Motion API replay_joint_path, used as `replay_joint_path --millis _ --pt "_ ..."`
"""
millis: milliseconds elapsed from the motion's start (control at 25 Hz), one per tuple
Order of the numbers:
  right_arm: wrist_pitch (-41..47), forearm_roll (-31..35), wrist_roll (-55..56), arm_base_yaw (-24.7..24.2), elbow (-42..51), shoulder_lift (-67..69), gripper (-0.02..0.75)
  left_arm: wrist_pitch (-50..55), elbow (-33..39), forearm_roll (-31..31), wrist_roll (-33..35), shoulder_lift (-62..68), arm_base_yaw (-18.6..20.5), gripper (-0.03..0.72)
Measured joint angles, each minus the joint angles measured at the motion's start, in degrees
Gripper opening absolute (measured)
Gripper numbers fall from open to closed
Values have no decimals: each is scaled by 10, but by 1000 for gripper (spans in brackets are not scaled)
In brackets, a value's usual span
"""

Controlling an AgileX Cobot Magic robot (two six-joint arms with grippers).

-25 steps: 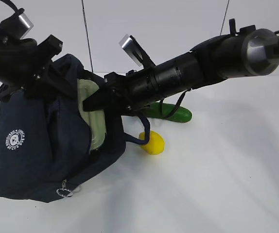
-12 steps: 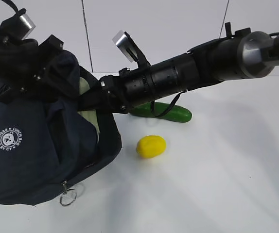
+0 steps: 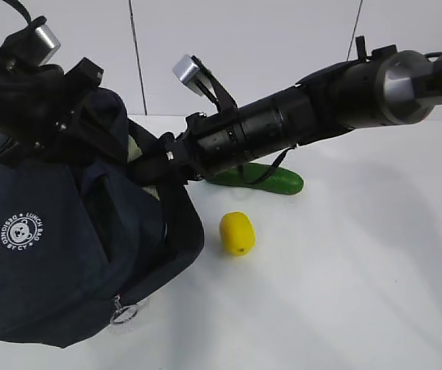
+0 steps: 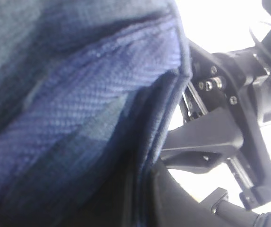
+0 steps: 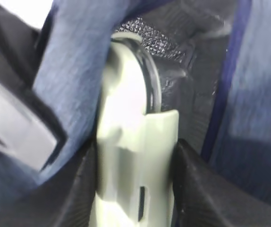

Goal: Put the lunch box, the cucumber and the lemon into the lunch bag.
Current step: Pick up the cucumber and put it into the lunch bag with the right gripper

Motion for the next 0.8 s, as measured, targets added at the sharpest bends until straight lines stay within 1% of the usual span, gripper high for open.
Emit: replay_joint_path --millis 80,240,520,680,800 --pt "4 0 -3 0 0 0 371 4 0 -2 0 0 0 7" --pt "5 19 29 0 0 0 371 8 -1 -7 0 0 0 6" --pt "11 24 134 0 1 0 371 13 -1 -21 10 0 0 6" --pt "12 25 156 0 1 0 372 14 -1 -27 10 4 1 6" --pt "10 18 162 0 1 1 398 23 -2 -43 14 13 2 6"
